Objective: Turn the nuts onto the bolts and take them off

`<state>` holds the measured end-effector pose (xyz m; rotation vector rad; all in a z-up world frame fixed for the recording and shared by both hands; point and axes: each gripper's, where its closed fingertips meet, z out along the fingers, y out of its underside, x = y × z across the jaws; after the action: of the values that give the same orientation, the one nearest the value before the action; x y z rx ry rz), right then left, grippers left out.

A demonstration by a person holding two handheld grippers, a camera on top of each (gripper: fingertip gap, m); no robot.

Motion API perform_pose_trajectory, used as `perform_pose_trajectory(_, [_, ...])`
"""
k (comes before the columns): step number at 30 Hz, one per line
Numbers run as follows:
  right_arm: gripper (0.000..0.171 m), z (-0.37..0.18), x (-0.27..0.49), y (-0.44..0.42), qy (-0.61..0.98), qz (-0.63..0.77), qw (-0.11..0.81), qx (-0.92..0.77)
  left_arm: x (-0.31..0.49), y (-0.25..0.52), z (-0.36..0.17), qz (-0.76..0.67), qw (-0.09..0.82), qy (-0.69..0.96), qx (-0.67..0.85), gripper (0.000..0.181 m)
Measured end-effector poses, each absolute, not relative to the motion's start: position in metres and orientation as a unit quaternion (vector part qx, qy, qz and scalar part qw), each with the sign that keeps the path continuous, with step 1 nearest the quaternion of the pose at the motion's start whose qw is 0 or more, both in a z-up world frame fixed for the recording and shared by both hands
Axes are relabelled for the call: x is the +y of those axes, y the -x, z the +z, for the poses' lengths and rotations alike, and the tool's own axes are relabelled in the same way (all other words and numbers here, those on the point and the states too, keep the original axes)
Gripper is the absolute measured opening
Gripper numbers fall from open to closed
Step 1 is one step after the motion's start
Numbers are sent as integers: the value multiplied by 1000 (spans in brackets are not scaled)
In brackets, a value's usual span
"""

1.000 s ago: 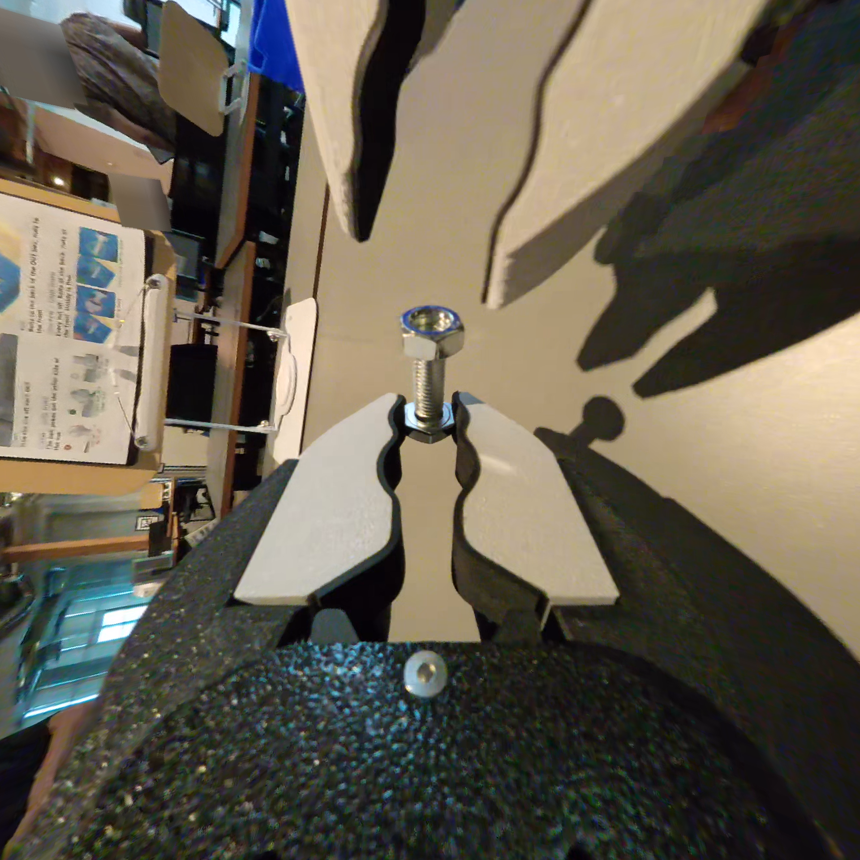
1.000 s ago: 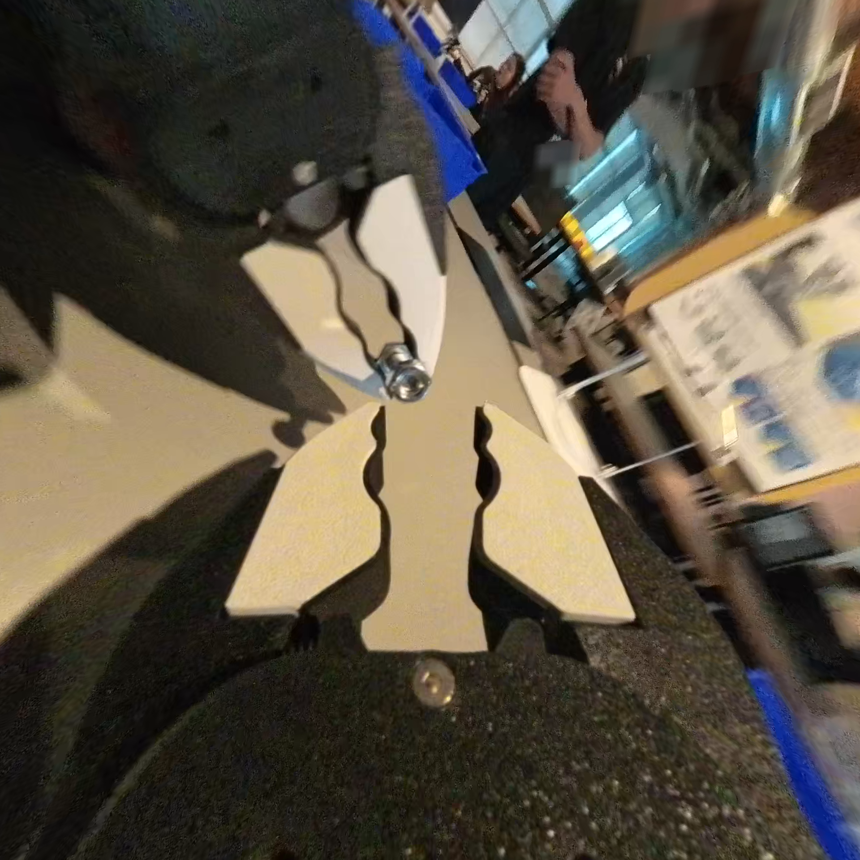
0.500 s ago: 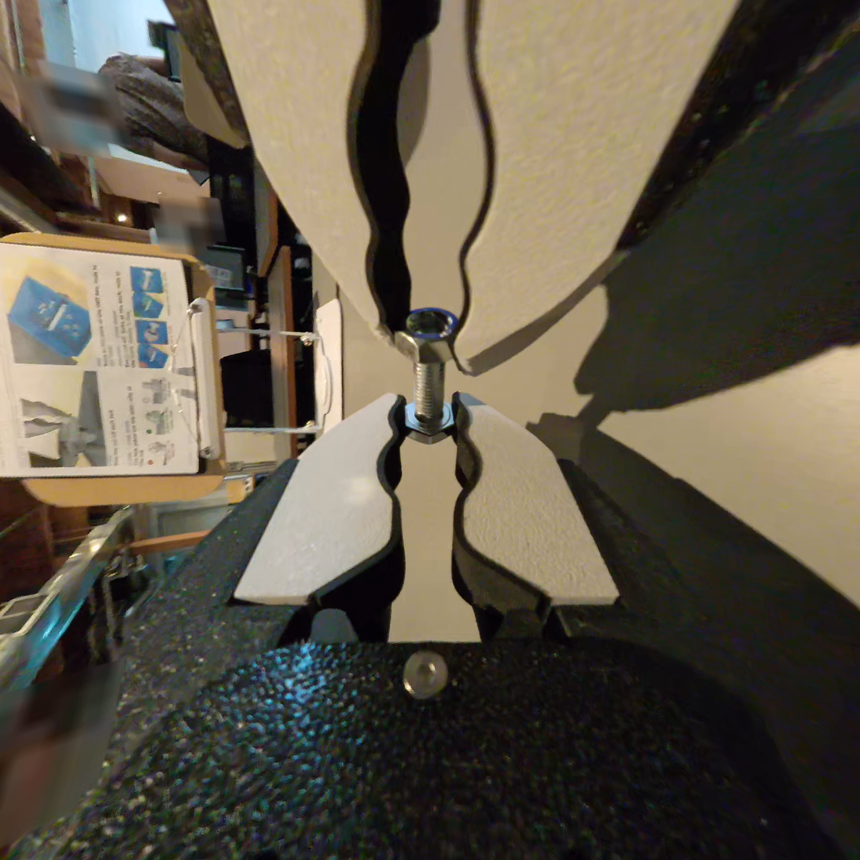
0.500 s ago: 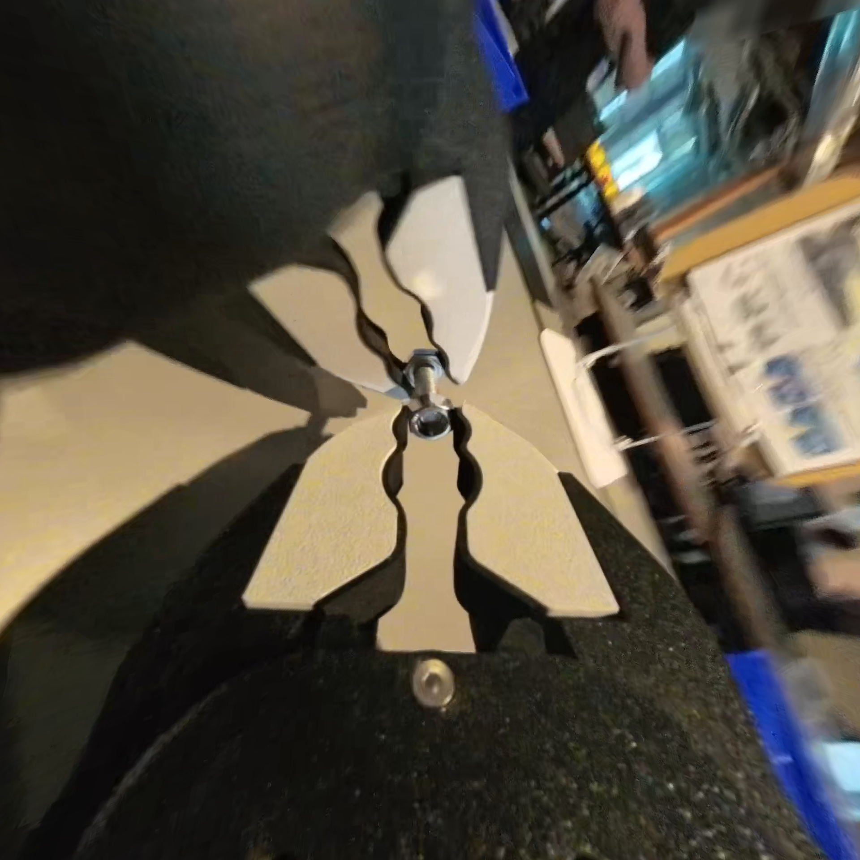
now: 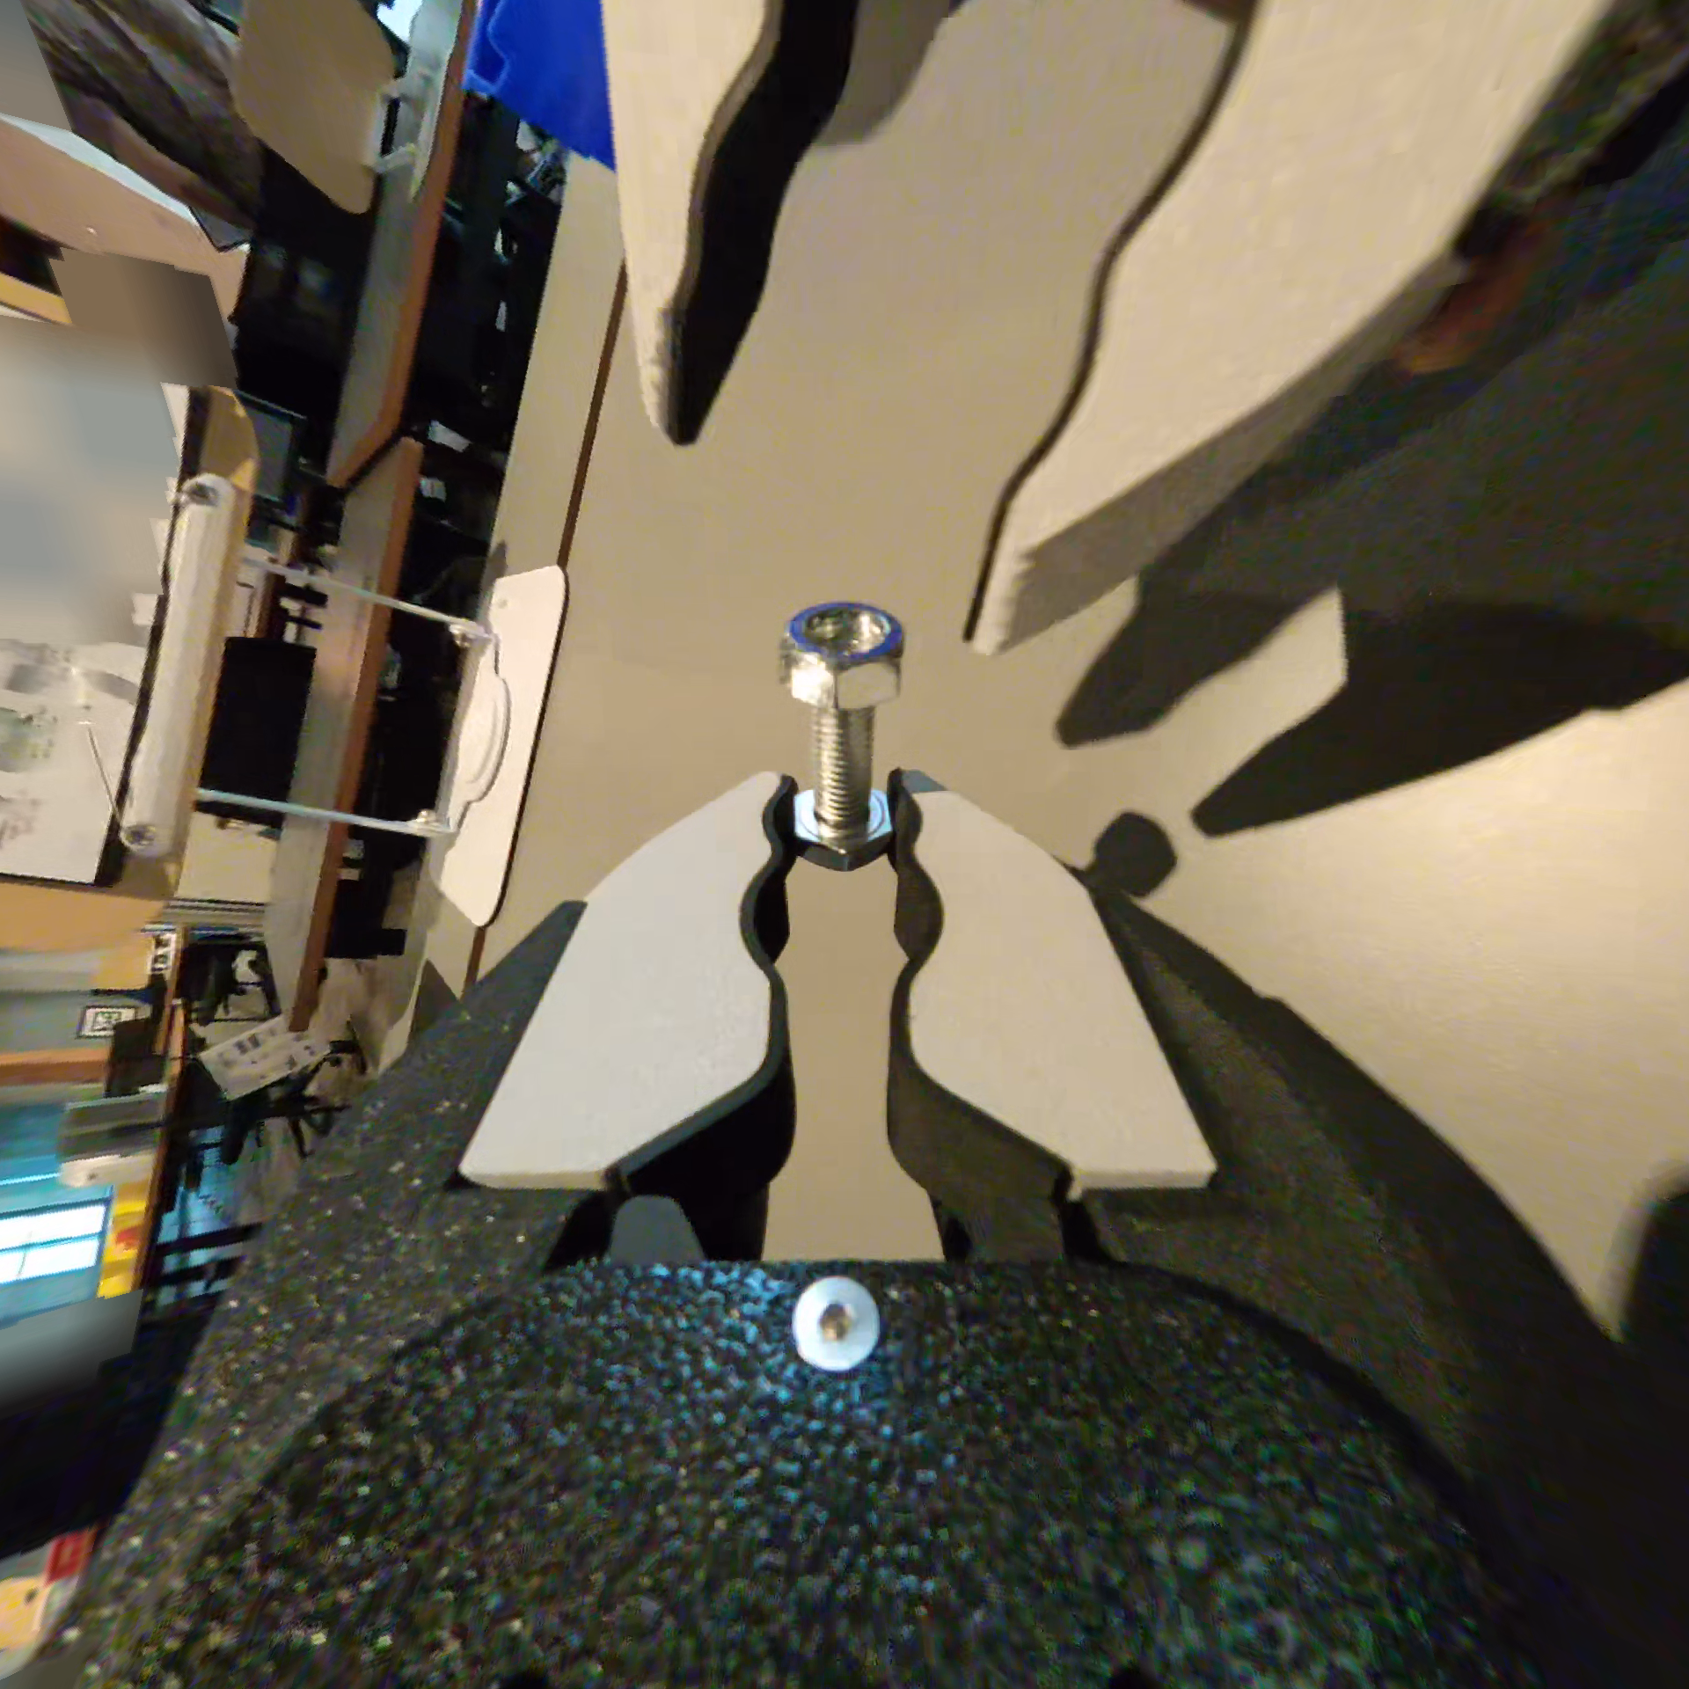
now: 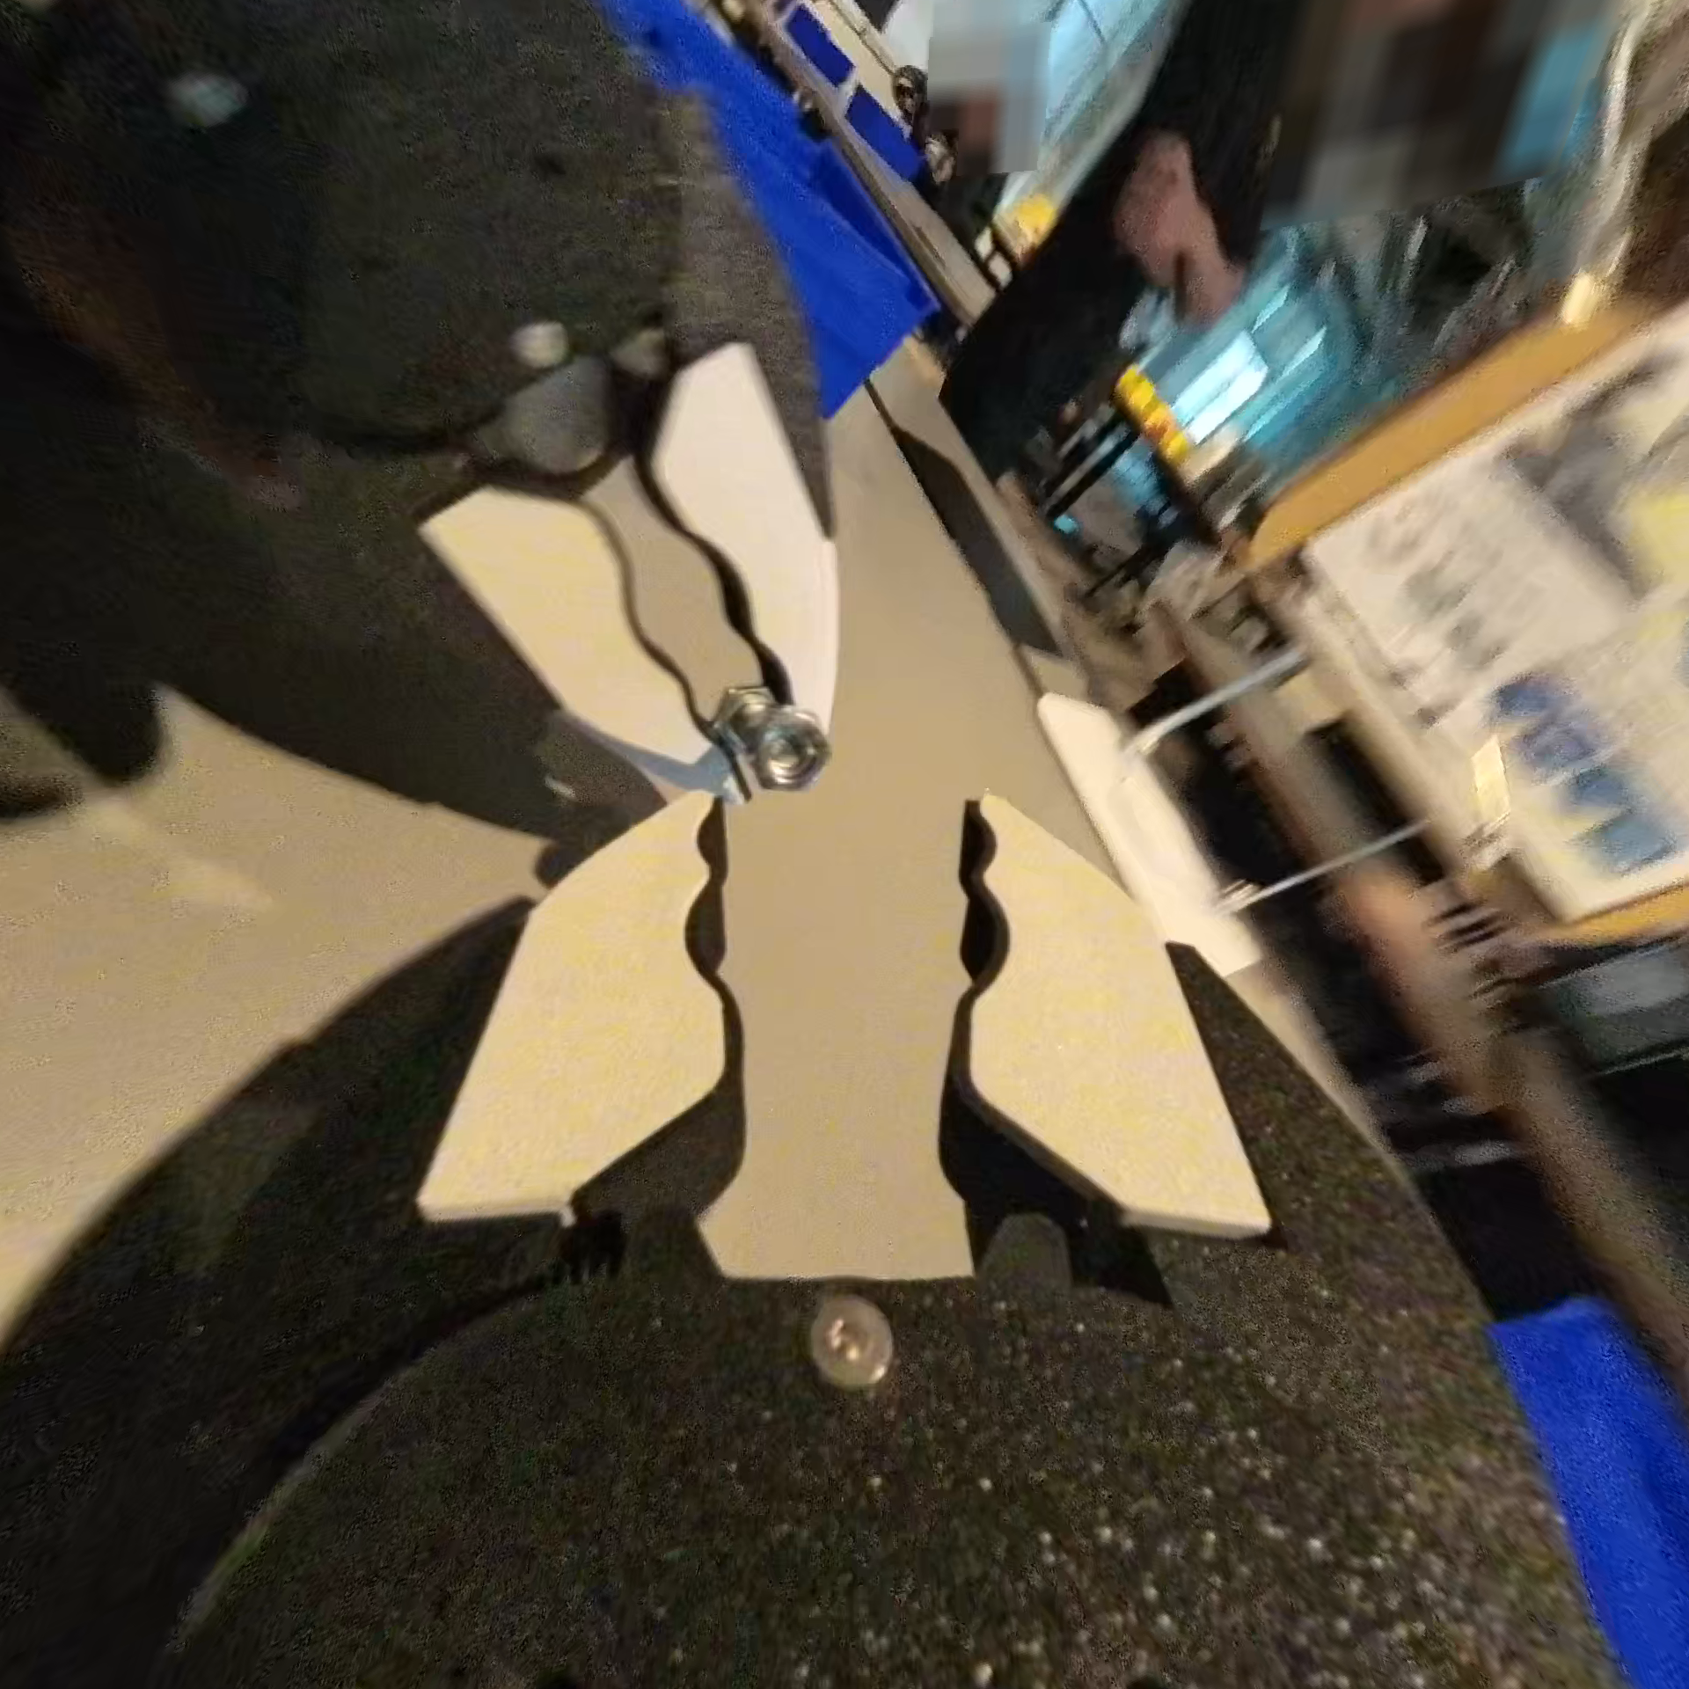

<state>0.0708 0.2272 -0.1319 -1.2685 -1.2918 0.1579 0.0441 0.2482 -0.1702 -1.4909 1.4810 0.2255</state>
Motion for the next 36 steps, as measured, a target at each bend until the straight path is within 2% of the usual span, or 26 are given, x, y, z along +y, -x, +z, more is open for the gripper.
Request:
perform_pose_trajectory(4, [39, -138, 213, -61, 453, -48, 617, -642, 245, -46, -173, 107, 487, 600, 625, 19])
perform_pose_trajectory(7, [29, -147, 212, -57, 452, -63, 601, -657, 239, -52, -173, 125, 488, 571, 648, 19])
perform_pose_trajectory(8, [21, -149, 213, -57, 453, -66, 597, -658, 237, -54, -173, 135, 490, 562, 653, 19])
perform_pose_trajectory(11, [19, -148, 214, -56, 483, -47, 595, -640, 240, -52, -169, 178, 496, 547, 651, 19])
perform_pose_trajectory(14, [19, -147, 219, -55, 576, 43, 586, -569, 244, -47, -162, 221, 503, 540, 637, 19])
perform_pose_trajectory(19, [19, -145, 219, -48, 695, 326, 499, -402, 247, -42, -158, 253, 504, 538, 626, 19])
perform_pose_trajectory(21, [28, -142, 218, -47, 687, 376, 485, -389, 247, -43, -158, 225, 507, 555, 620, 19])
perform_pose_trajectory(24, [54, -135, 226, -58, 660, 298, 537, -432, 246, -43, -160, 176, 508, 576, 616, 19])
perform_pose_trajectory(26, [56, -127, 230, -67, 609, 189, 594, -491, 246, -43, -162, 149, 506, 587, 614, 19])
perform_pose_trajectory(29, [45, -125, 217, -63, 509, 54, 625, -590, 246, -43, -164, 141, 503, 590, 615, 19])
perform_pose_trajectory(31, [44, -130, 210, -58, 458, -14, 624, -633, 245, -44, -165, 143, 501, 589, 618, 19])
perform_pose_trajectory(34, [39, -142, 208, -53, 447, -46, 602, -661, 241, -48, -165, 143, 502, 576, 629, 19])
perform_pose_trajectory(36, [28, -145, 212, -53, 455, -58, 597, -658, 238, -51, -165, 150, 503, 565, 637, 19])
